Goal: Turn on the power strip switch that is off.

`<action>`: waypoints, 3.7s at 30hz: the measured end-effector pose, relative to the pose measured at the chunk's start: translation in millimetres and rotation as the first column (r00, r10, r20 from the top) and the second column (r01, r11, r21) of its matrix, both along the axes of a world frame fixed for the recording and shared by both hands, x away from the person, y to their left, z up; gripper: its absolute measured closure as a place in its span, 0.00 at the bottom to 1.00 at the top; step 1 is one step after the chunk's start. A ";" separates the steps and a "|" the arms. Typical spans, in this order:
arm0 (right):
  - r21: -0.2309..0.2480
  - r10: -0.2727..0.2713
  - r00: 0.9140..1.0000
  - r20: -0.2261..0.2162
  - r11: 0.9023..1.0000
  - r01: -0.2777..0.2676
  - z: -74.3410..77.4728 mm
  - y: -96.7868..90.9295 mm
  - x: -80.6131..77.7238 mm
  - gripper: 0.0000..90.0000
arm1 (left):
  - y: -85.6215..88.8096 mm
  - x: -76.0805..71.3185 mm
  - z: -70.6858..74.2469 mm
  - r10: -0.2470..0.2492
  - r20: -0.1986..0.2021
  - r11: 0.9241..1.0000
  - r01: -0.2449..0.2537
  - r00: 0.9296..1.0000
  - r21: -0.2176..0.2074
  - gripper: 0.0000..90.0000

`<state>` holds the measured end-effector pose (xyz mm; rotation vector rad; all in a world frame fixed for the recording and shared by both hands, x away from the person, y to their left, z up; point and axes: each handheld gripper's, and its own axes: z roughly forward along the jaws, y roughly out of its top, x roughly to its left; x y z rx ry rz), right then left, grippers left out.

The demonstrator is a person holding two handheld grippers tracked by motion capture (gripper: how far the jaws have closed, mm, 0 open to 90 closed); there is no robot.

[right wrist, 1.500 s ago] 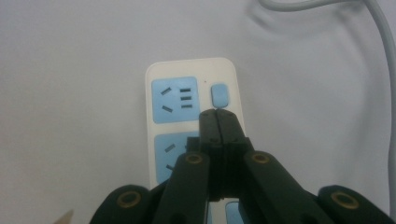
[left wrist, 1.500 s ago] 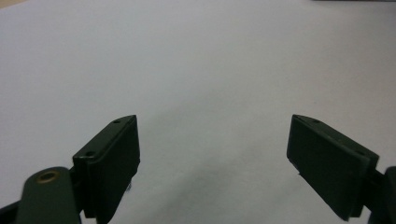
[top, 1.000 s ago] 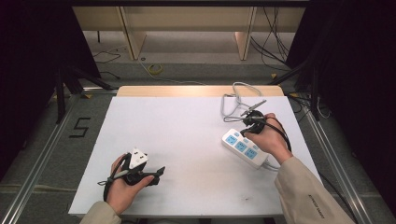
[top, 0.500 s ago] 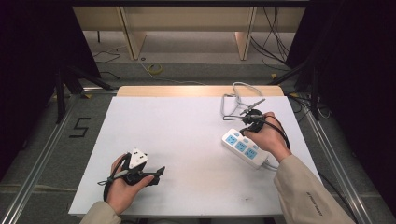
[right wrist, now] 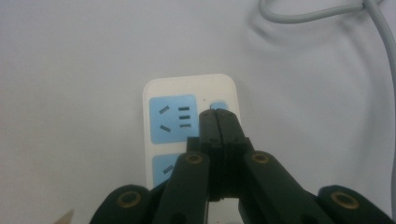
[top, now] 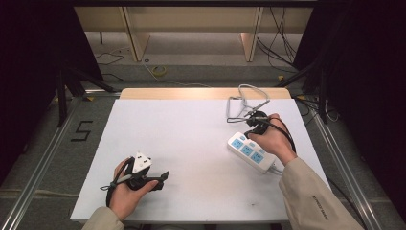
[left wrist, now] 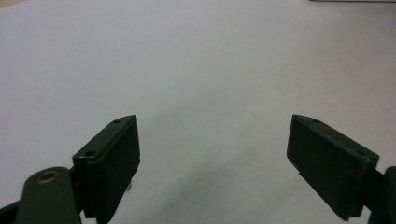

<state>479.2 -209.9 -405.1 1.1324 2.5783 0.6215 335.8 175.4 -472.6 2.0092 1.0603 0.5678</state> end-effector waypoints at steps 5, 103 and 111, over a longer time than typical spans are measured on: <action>-0.003 0.004 1.000 0.004 1.000 -0.004 2.0 2.8 2.5 1.00 | -0.3 0.0 -0.1 -0.002 0.002 1.000 0.002 1.000 0.000 0.19; -0.041 -0.026 0.998 -0.053 0.999 0.023 -18.8 12.5 35.1 1.00 | -2.4 1.4 -0.3 -0.008 0.000 1.000 0.008 1.000 -0.002 0.19; -0.048 -0.023 0.998 -0.056 0.999 0.020 -19.8 14.2 35.0 1.00 | -2.8 1.3 -0.1 -0.010 0.000 1.000 0.010 1.000 0.000 0.19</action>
